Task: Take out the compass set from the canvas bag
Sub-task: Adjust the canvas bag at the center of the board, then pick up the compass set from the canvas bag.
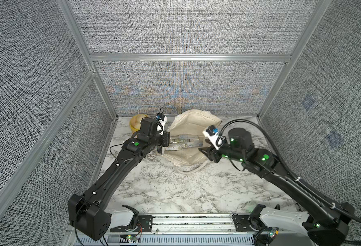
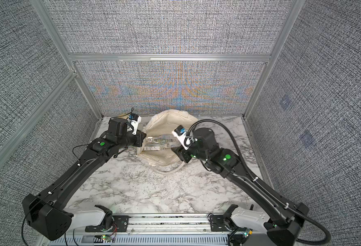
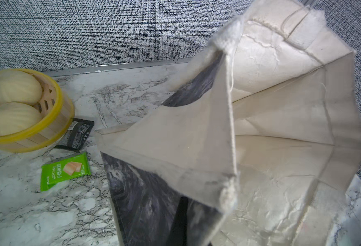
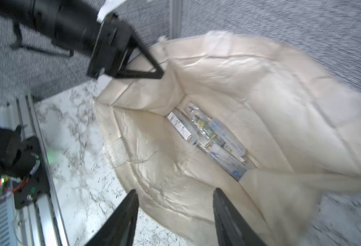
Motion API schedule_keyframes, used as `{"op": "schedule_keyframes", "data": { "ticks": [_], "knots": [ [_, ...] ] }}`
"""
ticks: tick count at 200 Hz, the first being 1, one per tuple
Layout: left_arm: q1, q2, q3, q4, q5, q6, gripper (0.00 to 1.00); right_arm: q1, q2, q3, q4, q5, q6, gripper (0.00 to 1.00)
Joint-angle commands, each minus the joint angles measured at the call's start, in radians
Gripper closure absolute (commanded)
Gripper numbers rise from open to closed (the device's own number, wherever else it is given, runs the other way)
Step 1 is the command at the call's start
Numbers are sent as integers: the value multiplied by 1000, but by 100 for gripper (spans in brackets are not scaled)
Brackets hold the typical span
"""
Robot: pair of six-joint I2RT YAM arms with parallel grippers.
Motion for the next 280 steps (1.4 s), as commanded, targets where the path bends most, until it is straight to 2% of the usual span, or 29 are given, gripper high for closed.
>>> {"op": "schedule_keyframes", "data": {
  "ticks": [1,23,45,89,106,132,161,179,197,224,259,272,280],
  "knots": [
    [-2,-16,-25,6,41,5,100,57,156,24,60,127,-92,48],
    [-3,-32,-53,6,32,6,100,57,348,109,19,263,-128,57],
    [-5,-48,-60,12,27,-4,100,63,429,67,38,328,-163,61],
    [-5,-76,-74,20,55,-48,100,182,293,-264,197,285,-40,61],
    [-6,-88,-100,30,80,-71,100,207,238,-321,263,292,-41,62],
    [-6,-94,-123,3,87,-71,100,201,209,-308,388,354,-181,67],
    [-8,-98,-163,-5,96,-74,100,128,339,-163,411,352,-373,69],
    [-12,-99,-168,-26,94,-77,100,83,434,-40,325,308,-475,71],
    [-17,-100,-168,-50,82,-70,100,40,504,76,227,210,-486,71],
    [-20,-117,-179,-47,37,-72,100,21,592,148,201,93,-425,69],
    [-21,-119,-171,-66,6,-60,100,-22,702,216,153,-100,-256,65],
    [-20,-117,-170,-72,-14,-59,100,-52,731,241,126,-161,-189,62],
    [-19,-114,-171,-73,-28,-60,100,-71,746,258,112,-175,-143,56]
  ]
}}
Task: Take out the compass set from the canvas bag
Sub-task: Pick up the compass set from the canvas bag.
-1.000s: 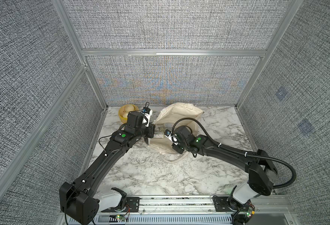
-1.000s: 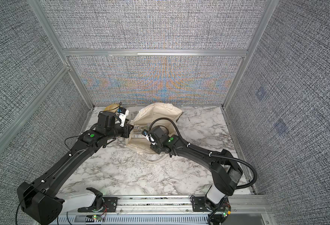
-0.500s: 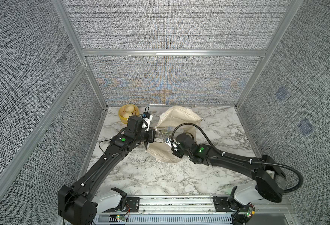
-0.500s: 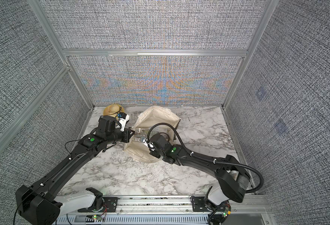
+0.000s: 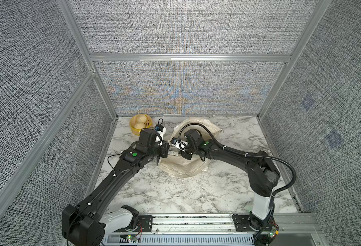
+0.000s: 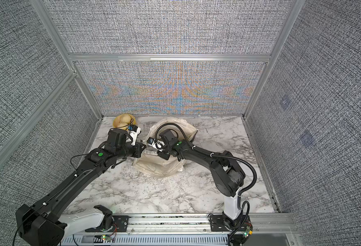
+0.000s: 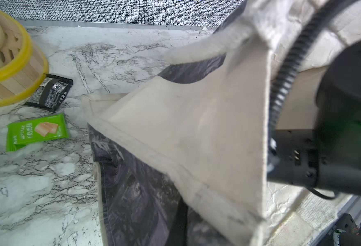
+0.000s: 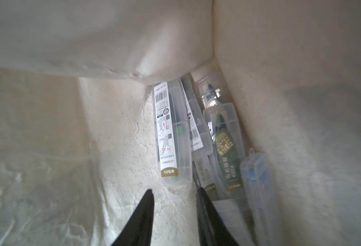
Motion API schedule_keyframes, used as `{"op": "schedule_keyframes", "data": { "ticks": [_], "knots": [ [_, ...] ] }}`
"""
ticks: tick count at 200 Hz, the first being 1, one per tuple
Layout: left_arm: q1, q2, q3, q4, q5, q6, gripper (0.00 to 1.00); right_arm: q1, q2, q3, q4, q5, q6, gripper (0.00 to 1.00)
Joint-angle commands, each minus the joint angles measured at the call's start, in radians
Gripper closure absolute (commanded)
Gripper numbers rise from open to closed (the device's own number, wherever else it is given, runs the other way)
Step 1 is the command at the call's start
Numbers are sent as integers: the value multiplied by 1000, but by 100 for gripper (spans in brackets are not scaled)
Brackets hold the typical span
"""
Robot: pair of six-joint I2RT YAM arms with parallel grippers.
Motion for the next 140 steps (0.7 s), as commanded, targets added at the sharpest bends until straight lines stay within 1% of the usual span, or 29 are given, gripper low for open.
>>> {"op": "schedule_keyframes", "data": {
  "ticks": [1,10,24,58,76,91,116,140],
  "knots": [
    [0,4,4,-58,-57,10,100,-40,33,42,-66,-152,166,55],
    [0,12,11,-69,-70,11,100,-57,55,75,-96,-168,211,50],
    [0,23,27,-91,-73,13,100,-82,93,129,-146,-201,261,47],
    [1,26,26,-84,-73,16,100,-87,169,211,-200,-274,318,47],
    [1,29,25,-83,-72,18,100,-87,203,239,-219,-288,343,47],
    [0,34,27,-85,-70,18,100,-87,224,250,-232,-288,354,47],
    [0,41,31,-85,-66,25,100,-87,247,255,-250,-272,370,43],
    [1,47,36,-84,-64,34,100,-82,255,254,-266,-317,381,43]
  ]
}}
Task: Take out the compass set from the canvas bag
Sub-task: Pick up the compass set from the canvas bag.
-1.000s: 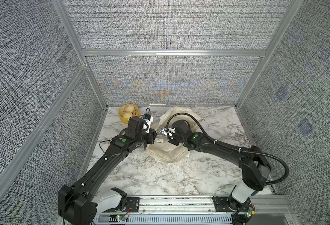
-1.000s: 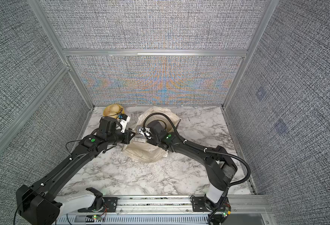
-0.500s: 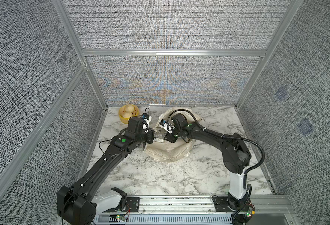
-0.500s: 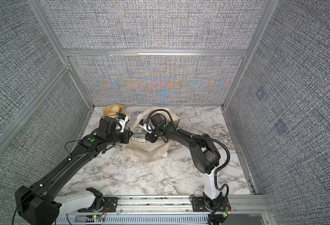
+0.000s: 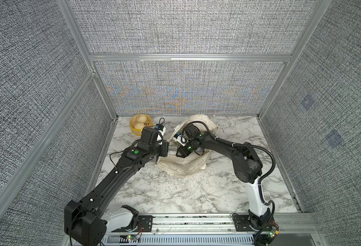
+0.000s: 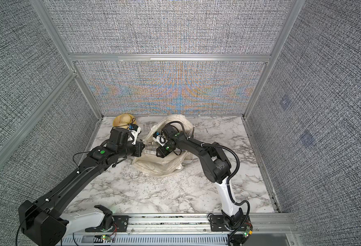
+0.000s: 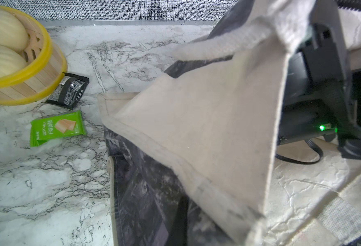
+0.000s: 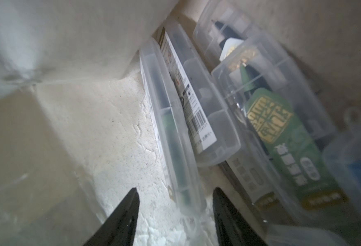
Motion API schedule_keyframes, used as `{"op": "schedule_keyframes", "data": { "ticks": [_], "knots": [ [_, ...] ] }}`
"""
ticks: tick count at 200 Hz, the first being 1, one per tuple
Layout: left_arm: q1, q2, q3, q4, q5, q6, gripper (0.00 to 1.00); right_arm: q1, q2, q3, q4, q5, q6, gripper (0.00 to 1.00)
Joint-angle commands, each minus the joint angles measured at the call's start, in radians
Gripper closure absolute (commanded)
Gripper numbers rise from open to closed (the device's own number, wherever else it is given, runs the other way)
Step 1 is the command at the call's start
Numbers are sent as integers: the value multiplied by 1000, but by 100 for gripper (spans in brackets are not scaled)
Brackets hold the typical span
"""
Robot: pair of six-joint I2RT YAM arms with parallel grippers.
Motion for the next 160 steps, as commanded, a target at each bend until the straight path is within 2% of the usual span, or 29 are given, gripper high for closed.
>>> {"op": "schedule_keyframes", "data": {
  "ticks": [1,30,86,160],
  "knots": [
    [2,7,6,-49,-2,13,100,4,3,2,-37,-56,29,43],
    [2,10,8,-51,-6,15,100,3,-7,-14,-19,-131,43,49],
    [2,12,10,-55,0,20,100,0,-69,-43,4,-220,61,65],
    [3,16,11,-52,7,23,100,50,-18,-48,40,-185,76,67]
  ]
}}
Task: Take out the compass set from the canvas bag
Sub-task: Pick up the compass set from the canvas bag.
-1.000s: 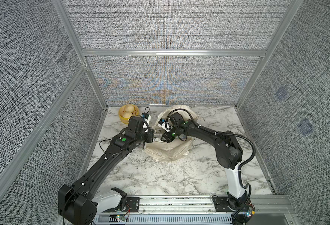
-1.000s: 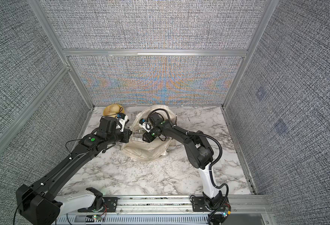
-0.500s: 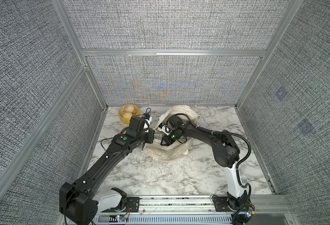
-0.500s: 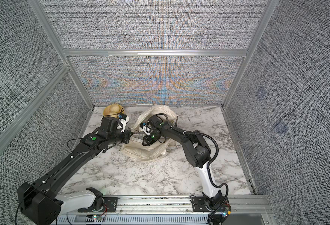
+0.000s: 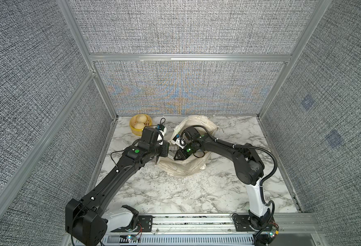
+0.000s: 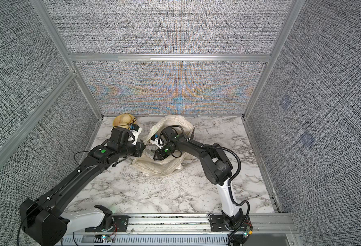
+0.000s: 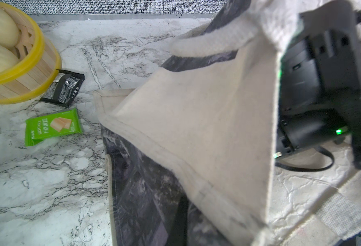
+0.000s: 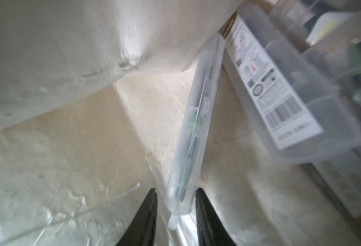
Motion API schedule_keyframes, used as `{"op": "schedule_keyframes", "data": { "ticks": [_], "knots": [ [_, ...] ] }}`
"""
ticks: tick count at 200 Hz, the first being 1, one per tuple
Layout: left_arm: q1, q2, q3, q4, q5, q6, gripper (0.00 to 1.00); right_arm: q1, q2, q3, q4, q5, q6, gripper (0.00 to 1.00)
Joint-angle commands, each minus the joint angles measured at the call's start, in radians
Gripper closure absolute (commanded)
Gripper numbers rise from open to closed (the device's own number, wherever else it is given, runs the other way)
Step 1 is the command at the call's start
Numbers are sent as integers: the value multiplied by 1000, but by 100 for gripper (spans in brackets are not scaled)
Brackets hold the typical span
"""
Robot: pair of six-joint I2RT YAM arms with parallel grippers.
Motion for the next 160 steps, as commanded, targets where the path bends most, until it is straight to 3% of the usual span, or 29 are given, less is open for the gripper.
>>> {"op": "schedule_keyframes", "data": {
  "ticks": [1,45,64,133,160],
  "knots": [
    [2,3,4,-42,-8,11,100,18,16,10,16,20,9,67],
    [1,2,3,-42,-2,9,100,61,26,36,14,238,-18,54],
    [0,2,2,-43,-5,10,100,76,26,36,29,298,-29,54],
    [1,8,3,-44,0,12,100,78,22,45,42,232,0,82],
    [0,15,6,-47,6,14,100,79,6,44,42,214,13,87]
  ]
}}
